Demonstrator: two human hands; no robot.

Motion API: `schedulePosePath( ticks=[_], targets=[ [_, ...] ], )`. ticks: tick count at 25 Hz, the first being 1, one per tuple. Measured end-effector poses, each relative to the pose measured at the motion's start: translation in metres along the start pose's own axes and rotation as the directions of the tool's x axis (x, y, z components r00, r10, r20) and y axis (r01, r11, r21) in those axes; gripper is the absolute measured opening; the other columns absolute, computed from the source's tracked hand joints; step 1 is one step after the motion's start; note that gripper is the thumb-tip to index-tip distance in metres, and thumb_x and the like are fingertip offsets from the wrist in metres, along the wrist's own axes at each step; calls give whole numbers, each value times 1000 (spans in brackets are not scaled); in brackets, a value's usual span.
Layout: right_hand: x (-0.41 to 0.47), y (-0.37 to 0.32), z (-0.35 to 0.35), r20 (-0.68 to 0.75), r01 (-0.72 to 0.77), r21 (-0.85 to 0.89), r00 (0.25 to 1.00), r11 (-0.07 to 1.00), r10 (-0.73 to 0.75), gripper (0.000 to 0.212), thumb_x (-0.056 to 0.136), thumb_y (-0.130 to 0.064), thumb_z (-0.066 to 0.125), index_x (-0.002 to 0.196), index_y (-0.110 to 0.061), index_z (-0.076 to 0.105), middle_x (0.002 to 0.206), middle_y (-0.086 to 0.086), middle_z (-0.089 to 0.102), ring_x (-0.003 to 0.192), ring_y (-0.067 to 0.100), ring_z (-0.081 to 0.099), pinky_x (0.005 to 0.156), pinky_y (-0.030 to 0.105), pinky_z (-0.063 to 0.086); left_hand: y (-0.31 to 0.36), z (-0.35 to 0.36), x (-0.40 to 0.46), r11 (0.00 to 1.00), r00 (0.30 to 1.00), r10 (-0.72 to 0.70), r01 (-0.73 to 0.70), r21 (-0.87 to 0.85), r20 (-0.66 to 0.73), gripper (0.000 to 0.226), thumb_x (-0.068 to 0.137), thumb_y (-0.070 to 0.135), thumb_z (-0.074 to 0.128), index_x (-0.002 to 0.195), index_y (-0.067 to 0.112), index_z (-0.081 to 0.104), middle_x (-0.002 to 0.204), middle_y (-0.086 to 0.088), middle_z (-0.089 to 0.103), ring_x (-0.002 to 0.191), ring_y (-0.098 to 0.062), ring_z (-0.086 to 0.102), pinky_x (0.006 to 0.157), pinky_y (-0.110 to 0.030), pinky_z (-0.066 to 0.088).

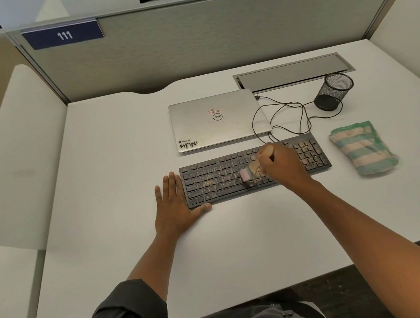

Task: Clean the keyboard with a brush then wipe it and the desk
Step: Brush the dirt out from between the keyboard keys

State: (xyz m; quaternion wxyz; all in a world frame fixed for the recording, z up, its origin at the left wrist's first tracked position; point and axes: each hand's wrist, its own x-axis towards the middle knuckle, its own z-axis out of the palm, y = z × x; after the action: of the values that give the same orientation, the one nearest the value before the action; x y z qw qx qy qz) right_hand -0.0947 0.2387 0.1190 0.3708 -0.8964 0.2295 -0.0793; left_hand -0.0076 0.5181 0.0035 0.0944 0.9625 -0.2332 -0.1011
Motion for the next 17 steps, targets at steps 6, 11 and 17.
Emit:
schedulePosePath(
  ticks=[6, 11, 17],
  targets=[
    [-3, 16, -5, -43, -13, -85, 999, 996, 9, 20, 90, -16, 50, 81, -15, 68, 72, -1, 68, 71, 17, 66, 57, 25, 48, -1, 2, 1, 1000, 1000, 0, 0, 9, 1, 136, 69, 102, 21, 160, 7, -11, 169, -12, -13, 155, -22, -20, 125, -50, -11],
    [-1, 11, -10, -102, -7, -20, 995, 1000, 5, 21, 90, -13, 48, 86, -13, 69, 73, 0, 69, 70, 15, 65, 60, 27, 50, -2, 2, 1, 1000, 1000, 5, -5, 5, 0, 137, 67, 103, 17, 160, 7, -11, 169, -12, -14, 155, -22, -20, 125, -49, -11],
    [6, 4, -1, -57, 65, -75, 996, 995, -69, 19, 89, -11, 48, 88, -14, 67, 73, 3, 68, 69, 21, 63, 60, 31, 51, -1, 3, 1, 1000, 1000, 7, -7, 4, 4, 136, 68, 103, 18, 160, 7, -11, 169, -12, -13, 155, -22, -20, 125, -50, -12]
  ],
)
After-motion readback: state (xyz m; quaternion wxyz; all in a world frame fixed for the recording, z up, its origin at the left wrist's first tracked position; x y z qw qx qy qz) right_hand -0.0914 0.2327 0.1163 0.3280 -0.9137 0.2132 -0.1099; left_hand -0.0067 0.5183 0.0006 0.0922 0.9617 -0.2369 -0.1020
